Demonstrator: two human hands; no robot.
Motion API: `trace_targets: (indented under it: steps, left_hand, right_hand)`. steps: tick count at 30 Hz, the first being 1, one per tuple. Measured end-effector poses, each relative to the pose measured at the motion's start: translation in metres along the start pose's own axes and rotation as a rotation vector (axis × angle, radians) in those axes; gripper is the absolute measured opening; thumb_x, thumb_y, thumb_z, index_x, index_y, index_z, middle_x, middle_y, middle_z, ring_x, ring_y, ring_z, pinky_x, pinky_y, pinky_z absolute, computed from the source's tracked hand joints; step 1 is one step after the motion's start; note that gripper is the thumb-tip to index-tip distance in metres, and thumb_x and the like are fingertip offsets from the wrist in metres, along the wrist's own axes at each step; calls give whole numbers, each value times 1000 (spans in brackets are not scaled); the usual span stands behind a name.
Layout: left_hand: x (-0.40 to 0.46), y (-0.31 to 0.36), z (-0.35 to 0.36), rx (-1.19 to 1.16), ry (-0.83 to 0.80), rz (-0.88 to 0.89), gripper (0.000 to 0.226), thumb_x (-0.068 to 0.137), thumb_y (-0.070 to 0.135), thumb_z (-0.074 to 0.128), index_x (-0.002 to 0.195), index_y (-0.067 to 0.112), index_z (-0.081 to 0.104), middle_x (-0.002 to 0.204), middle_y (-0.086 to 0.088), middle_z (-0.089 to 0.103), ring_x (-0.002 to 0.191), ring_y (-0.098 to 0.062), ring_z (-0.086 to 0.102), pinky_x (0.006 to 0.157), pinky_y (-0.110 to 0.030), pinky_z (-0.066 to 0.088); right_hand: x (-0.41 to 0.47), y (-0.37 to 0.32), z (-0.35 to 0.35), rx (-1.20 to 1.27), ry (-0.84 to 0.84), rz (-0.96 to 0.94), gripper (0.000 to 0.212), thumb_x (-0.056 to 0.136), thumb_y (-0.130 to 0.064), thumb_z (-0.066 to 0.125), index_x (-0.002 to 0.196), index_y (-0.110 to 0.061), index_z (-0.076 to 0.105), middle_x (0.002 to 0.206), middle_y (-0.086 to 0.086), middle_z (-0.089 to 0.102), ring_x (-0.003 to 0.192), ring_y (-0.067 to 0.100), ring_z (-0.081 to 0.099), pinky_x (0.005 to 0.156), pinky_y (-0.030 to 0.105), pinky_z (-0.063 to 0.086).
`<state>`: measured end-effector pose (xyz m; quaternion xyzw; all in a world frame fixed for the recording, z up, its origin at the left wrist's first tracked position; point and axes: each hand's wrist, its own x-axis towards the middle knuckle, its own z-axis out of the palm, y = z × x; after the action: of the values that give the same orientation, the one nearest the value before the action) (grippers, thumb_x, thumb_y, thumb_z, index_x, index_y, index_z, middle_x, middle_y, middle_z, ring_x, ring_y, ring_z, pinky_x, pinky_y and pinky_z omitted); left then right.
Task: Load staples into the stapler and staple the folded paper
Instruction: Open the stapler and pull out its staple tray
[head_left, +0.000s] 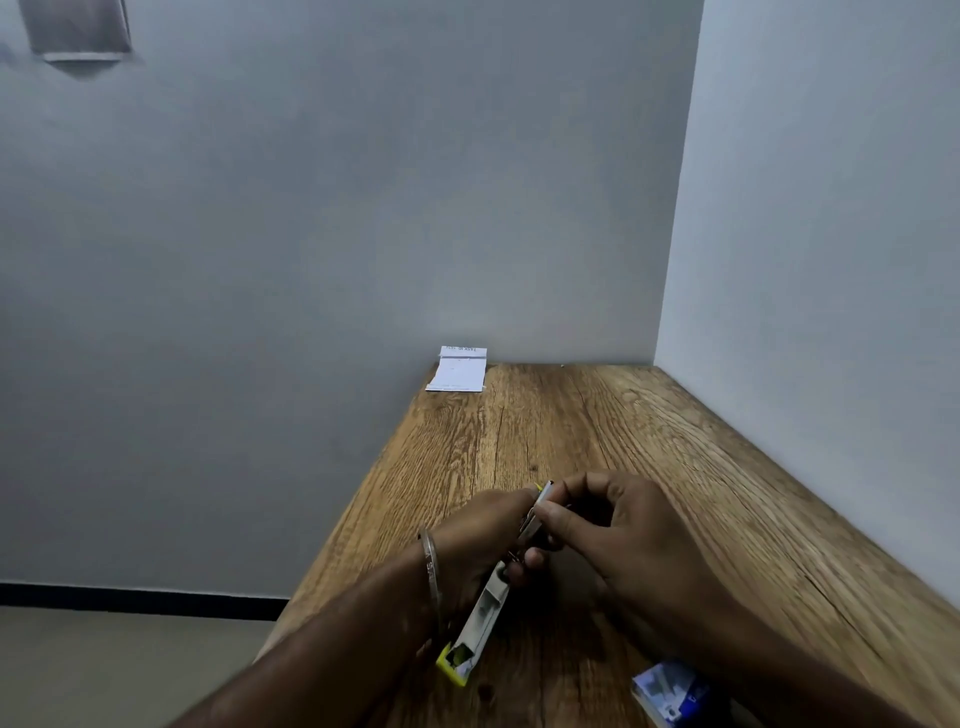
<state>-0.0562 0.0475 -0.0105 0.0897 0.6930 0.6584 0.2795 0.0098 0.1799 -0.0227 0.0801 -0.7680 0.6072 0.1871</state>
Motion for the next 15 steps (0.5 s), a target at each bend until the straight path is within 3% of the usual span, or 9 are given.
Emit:
trace_targets:
  steps: [2,5,7,10,12,15]
  left_hand:
    - [2,1,-2,5,22,0,33,101,27,44,87,1,60,42,0,54,29,-5,46,31,-10,31]
    - [7,2,-6,154,98,27,37,97,12,49,61,7,54,40,0,51,26,-5,46,31,-12,34]
    - [8,1,-9,146,118,32,38,98,10,45,60,9,51,44,1,51,26,-1,47,31,-13,37]
    - [5,4,-12,58,25,3,42,102,15,37,62,8,50,38,3,50,23,-2,44,28,-11,35]
    - [2,8,-13,-104,-164,-94,47,103,22,31,63,7,49,33,3,47,21,-3,40,24,-11,29]
    - [3,8,-13,-199,-281,-135,42,104,29,23,75,9,46,41,4,47,24,-1,39,23,-10,27]
  right_hand:
    - [-1,-4,1,-51,-34,-108,4,86,-15,76,86,-18,73,82,6,77,76,20,77,76,46,62]
    - [-4,-7,3,-263,-54,-363,10,81,-22,79,88,-25,73,84,-10,76,80,5,73,75,13,52]
    - [-7,-9,4,-333,-41,-464,12,79,-23,81,89,-26,74,85,-15,75,82,0,71,73,4,46]
    - [-5,-11,2,-223,-29,-410,7,84,-17,78,90,-22,76,84,-10,77,81,8,73,73,14,53]
    - [-2,-9,-1,-157,49,-325,6,87,-15,74,91,-19,76,84,-5,77,81,12,75,73,24,59]
    - [4,-5,-8,-159,164,-178,12,87,-10,73,90,-21,76,84,-9,77,79,2,73,70,18,57]
